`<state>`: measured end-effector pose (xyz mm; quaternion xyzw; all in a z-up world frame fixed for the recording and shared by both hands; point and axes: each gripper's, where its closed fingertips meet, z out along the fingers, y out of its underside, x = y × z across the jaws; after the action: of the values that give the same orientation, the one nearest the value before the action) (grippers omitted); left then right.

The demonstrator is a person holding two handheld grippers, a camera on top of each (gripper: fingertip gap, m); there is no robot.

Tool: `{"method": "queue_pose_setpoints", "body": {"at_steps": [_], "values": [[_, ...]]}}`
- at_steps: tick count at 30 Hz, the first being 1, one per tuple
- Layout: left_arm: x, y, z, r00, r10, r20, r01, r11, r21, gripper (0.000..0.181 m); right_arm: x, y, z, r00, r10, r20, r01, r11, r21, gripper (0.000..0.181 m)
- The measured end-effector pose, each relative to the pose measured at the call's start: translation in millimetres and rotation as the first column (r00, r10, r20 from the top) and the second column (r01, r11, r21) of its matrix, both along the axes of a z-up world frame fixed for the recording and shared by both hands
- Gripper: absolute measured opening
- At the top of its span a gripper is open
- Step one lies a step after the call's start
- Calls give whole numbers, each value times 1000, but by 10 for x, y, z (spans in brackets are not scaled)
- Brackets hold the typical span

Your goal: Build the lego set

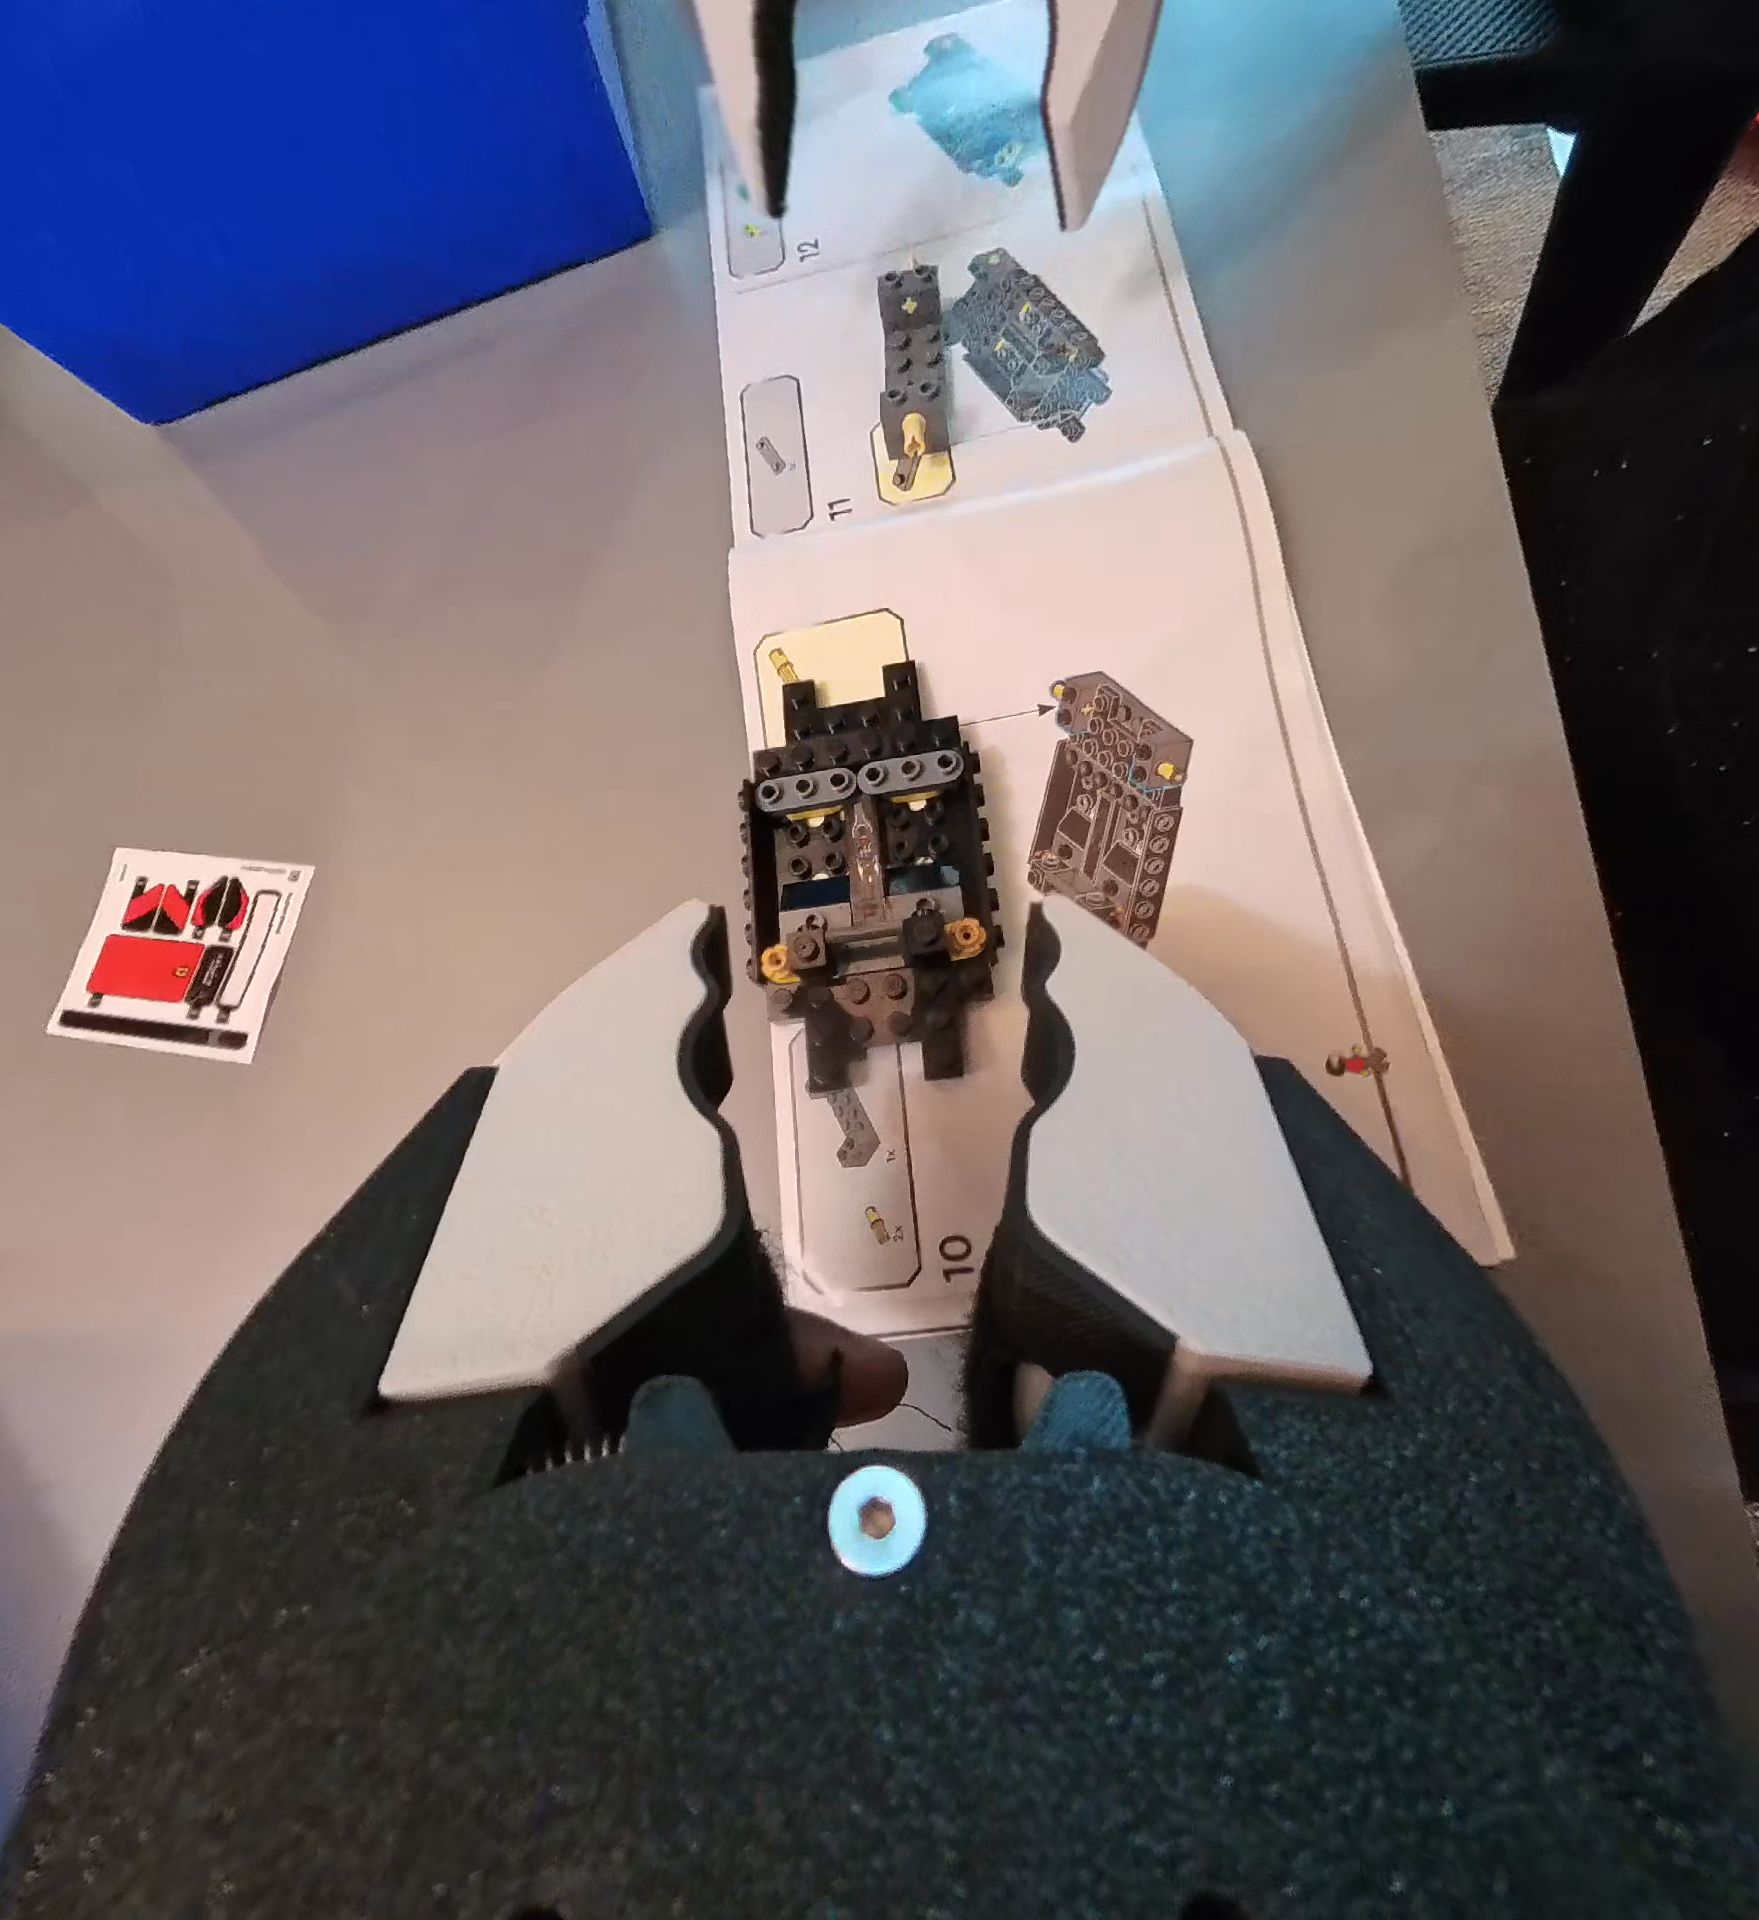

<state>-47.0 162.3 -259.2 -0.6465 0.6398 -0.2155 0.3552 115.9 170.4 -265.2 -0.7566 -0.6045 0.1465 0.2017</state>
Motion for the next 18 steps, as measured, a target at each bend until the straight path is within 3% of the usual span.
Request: {"method": "queue_pose_setpoints", "body": {"at_steps": [1,6,10,18], "values": [[7,-2,-2,1000,-1,-2,1,1000,0,54,30,-23,-38,1000,-21,-4,21,1000,-13,71],[25,-11,-42,1000,-5,-22,5,1000,-3,54,124,0,-159,988,-150,15,151,988,-37,72],[19,9,-81,999,6,-41,-6,1000,-3,56,111,30,-203,983,-182,16,183,982,-46,71],[165,113,-104,993,106,-53,-108,994,-28,84,109,44,-272,981,-192,11,192,980,-51,66]]}}
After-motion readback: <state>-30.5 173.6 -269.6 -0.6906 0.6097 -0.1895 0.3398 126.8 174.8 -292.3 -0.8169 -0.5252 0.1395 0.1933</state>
